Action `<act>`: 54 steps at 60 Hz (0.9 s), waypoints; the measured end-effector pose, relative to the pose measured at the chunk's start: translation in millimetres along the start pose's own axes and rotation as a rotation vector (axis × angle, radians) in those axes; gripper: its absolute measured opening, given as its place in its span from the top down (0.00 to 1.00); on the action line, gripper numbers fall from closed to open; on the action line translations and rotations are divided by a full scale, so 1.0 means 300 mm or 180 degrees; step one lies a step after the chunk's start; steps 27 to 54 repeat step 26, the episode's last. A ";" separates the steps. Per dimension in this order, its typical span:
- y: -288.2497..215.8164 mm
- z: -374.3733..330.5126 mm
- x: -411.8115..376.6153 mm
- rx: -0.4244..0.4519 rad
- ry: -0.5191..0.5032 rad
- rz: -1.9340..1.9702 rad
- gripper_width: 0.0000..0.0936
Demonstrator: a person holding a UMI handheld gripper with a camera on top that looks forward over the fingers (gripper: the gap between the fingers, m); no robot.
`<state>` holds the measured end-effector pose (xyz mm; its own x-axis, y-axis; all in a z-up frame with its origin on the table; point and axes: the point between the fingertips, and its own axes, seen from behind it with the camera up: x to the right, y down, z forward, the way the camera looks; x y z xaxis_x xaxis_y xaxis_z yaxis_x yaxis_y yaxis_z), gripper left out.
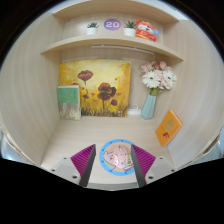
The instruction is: Arrange mouse
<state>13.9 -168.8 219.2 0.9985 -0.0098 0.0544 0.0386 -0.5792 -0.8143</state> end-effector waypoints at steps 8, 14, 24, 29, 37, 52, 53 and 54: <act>0.018 -0.051 -0.036 0.0020 -0.0059 0.0007 0.27; 0.026 -0.079 -0.053 0.0028 -0.0092 0.0016 0.27; 0.044 -0.103 -0.063 0.0029 -0.0112 0.0050 0.27; 0.049 -0.106 -0.063 0.0021 -0.0118 0.0047 0.27; 0.049 -0.106 -0.063 0.0021 -0.0118 0.0047 0.27; 0.049 -0.106 -0.063 0.0021 -0.0118 0.0047 0.27; 0.049 -0.106 -0.063 0.0021 -0.0118 0.0047 0.27; 0.049 -0.106 -0.063 0.0021 -0.0118 0.0047 0.27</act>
